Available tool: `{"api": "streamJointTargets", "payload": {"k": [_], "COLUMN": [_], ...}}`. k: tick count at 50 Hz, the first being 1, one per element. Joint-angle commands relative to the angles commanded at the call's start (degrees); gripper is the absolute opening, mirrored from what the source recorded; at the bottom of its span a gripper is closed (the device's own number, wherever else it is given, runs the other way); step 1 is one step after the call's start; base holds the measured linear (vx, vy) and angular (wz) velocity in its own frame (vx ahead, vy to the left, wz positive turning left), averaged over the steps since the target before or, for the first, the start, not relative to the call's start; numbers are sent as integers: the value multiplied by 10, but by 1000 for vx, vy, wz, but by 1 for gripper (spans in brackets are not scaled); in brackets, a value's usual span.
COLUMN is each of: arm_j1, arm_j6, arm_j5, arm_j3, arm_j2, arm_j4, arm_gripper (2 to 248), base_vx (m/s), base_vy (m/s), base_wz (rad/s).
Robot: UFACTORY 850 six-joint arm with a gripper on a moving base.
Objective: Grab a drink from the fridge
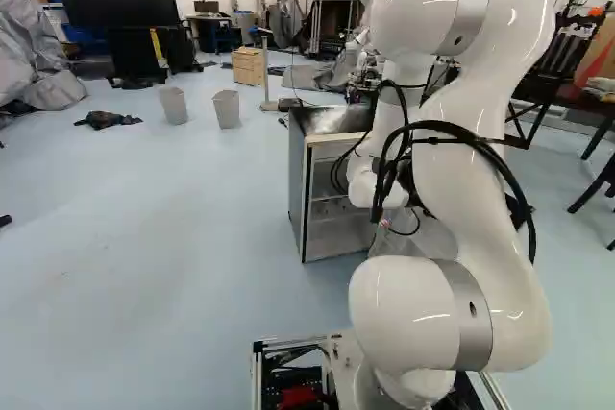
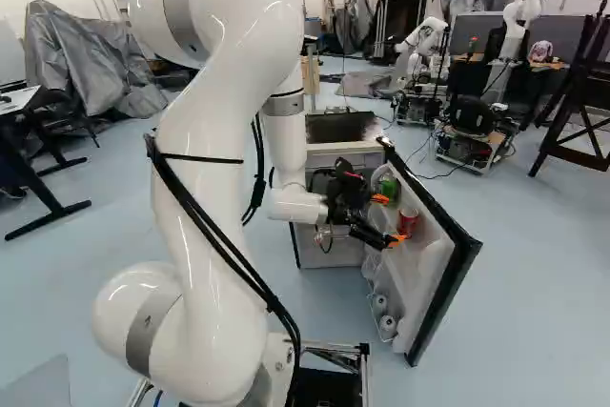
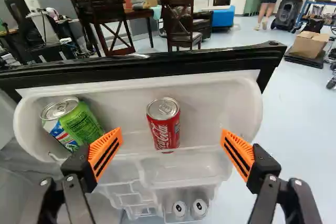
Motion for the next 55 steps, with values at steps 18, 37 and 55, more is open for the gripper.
{"api": "streamJointTargets", "payload": {"k": [18,37,55], "arm_j1": [-15,-29,-31], "arm_j6": [0,0,0], "arm_j5": [0,0,0], "arm_j3": [-14,-27,-29], "arm_j2": [-7,-15,-15], "arm_j4": [0,0,0], "arm_gripper": [247,247,247], "base_vx": [0,0,0], "base_vy": [0,0,0], "base_wz": [0,0,0]}}
